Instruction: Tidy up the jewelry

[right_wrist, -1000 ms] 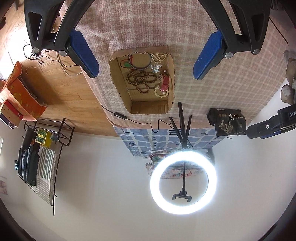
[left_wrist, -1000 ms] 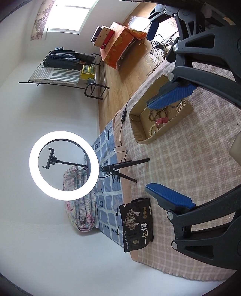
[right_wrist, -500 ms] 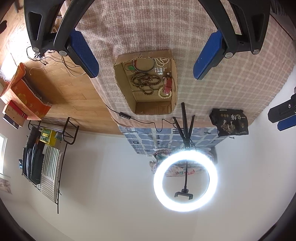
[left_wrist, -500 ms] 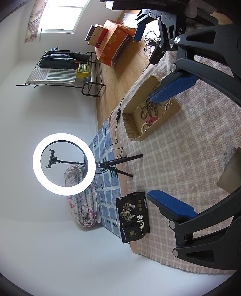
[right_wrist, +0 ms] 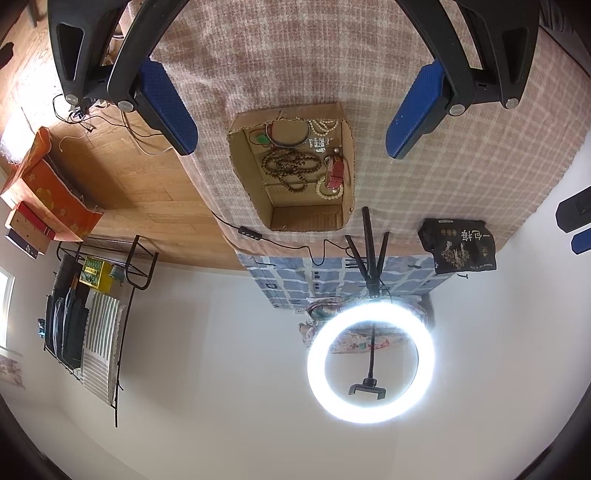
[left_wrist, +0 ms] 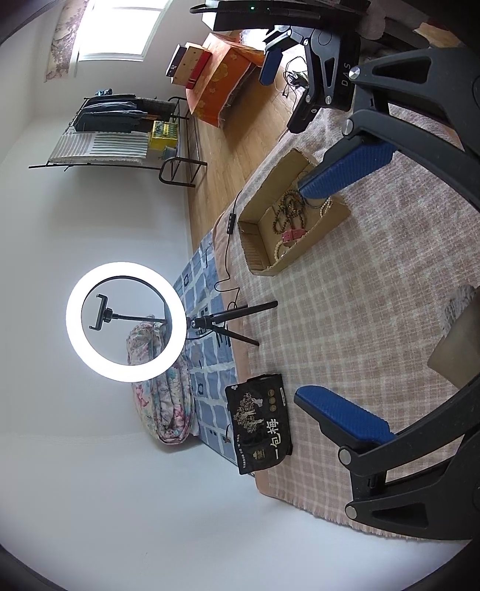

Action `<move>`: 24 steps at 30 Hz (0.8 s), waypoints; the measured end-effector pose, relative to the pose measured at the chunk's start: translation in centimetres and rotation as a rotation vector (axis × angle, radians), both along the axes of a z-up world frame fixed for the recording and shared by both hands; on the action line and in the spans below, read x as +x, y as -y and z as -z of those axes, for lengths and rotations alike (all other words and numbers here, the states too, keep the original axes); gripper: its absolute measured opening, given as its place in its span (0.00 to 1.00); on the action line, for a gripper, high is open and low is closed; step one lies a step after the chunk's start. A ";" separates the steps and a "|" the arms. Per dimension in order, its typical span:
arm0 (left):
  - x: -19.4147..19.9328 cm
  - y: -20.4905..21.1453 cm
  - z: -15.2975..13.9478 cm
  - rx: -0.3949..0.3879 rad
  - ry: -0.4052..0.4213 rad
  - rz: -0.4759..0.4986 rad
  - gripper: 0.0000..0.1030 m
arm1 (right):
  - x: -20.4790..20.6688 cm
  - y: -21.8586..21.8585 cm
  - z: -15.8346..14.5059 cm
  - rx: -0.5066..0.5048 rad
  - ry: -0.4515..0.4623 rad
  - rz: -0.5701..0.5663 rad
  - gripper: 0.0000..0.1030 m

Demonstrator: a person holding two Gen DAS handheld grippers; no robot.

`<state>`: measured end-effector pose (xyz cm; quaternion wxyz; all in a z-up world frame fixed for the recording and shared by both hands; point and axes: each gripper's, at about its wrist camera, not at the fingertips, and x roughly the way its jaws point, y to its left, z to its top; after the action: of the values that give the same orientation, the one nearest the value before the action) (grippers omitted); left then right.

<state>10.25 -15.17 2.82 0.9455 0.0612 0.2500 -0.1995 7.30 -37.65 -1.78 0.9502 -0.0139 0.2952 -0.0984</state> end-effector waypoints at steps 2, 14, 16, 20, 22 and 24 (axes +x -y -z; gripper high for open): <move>-0.1 0.0 0.0 0.004 0.001 0.002 1.00 | 0.0 0.0 0.0 0.001 0.000 -0.001 1.00; -0.5 -0.3 -0.3 -0.008 0.004 -0.002 1.00 | 0.0 -0.1 -0.1 -0.001 0.001 0.000 1.00; -0.5 -0.3 -0.3 -0.007 0.006 -0.003 1.00 | 0.0 -0.1 -0.1 0.000 0.001 0.000 1.00; -0.6 -0.3 -0.6 -0.010 0.011 -0.004 1.00 | 0.0 -0.1 -0.1 -0.002 0.002 0.001 1.00; -0.5 -0.3 -0.7 -0.009 0.016 -0.005 1.00 | 0.0 -0.1 -0.1 -0.001 0.001 0.001 1.00; -0.5 -0.3 -0.9 -0.008 0.019 -0.006 1.00 | 0.0 -0.1 -0.1 -0.002 0.001 0.000 1.00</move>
<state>9.74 -14.88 3.68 0.9486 0.0584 0.2406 -0.1972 7.28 -37.58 -1.69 0.9503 -0.0150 0.2947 -0.0990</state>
